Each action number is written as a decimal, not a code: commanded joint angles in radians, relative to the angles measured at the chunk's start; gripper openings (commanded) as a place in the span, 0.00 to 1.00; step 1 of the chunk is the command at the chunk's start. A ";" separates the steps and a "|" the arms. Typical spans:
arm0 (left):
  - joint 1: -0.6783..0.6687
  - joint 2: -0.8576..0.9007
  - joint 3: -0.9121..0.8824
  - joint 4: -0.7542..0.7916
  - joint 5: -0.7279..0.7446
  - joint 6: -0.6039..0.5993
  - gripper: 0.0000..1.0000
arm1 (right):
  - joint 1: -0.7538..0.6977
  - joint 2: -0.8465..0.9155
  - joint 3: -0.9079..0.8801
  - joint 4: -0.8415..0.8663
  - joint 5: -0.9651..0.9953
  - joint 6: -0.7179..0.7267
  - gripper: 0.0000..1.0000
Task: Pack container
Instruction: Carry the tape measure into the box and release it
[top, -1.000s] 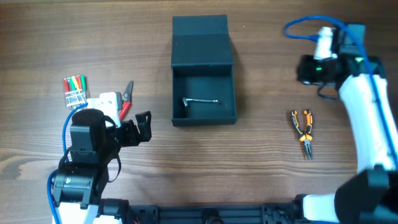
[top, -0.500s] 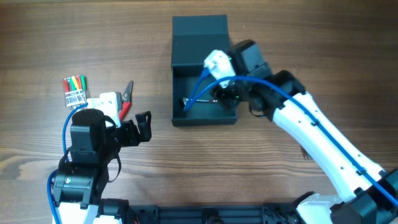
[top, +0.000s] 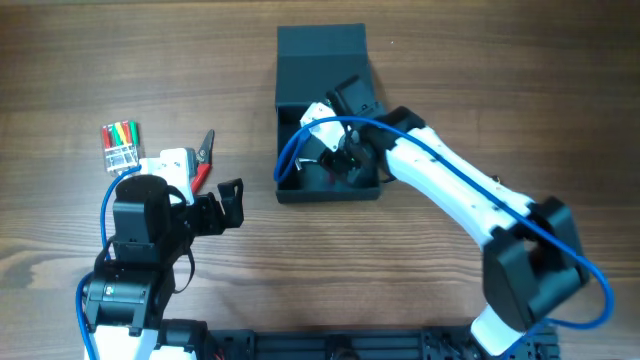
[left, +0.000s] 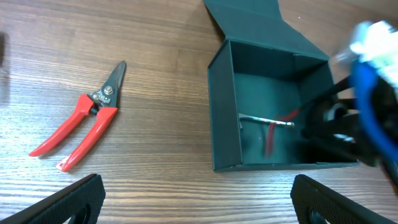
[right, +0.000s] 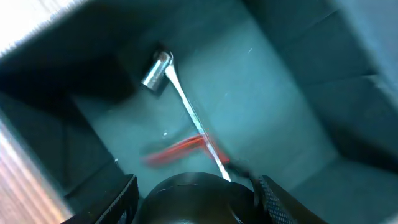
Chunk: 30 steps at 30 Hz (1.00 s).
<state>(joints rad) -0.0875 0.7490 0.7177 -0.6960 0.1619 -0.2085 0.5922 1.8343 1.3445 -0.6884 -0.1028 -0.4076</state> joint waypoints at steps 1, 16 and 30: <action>0.005 -0.003 0.023 0.003 -0.002 -0.008 1.00 | -0.003 0.066 0.012 0.034 -0.007 -0.037 0.04; 0.005 -0.003 0.023 0.003 -0.002 -0.009 1.00 | -0.009 0.111 0.010 0.066 -0.007 -0.034 0.89; 0.005 -0.003 0.023 0.003 -0.002 -0.008 1.00 | -0.017 -0.033 0.370 -0.246 0.041 0.043 1.00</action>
<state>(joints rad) -0.0875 0.7490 0.7177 -0.6964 0.1619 -0.2085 0.5854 1.9190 1.5089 -0.8711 -0.0921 -0.4206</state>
